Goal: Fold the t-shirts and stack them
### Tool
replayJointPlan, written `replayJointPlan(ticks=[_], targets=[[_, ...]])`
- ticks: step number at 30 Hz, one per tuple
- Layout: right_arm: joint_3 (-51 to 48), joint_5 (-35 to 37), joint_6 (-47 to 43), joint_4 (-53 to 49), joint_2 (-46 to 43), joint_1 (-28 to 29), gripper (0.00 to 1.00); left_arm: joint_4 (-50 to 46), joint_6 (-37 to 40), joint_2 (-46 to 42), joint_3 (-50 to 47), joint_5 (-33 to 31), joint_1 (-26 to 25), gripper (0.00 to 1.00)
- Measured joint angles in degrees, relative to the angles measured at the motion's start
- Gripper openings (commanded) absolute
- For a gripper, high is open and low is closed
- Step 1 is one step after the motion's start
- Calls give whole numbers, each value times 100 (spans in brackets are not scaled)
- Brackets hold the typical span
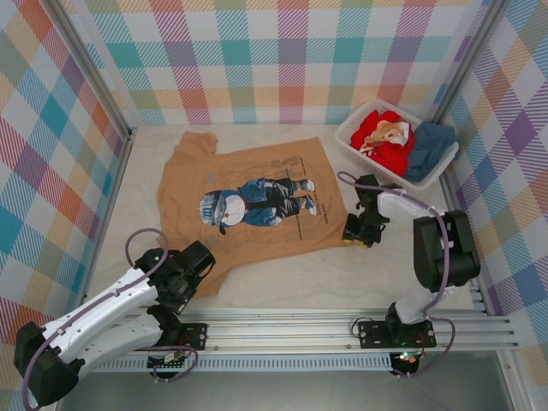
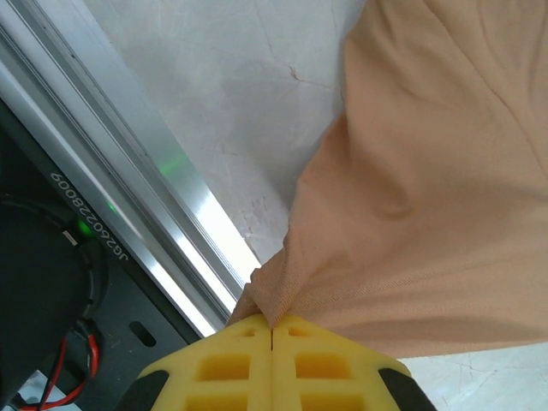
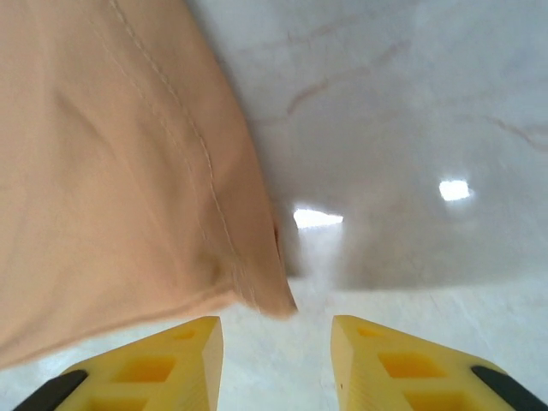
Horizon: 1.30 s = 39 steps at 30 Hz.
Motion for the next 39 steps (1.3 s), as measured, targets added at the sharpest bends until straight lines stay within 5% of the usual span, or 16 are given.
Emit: replayJointPlan(ticks=[8,30,39], targets=[[-66,-232,437,278,-15,0,21,116,-35,-2,-2,94,0,0],[-42,203,540,68,264,0,35,85,-37,-90,0,76,0,0],[-42,216,516,50,236,-2,30,87,-37,-146,0,76,0,0]])
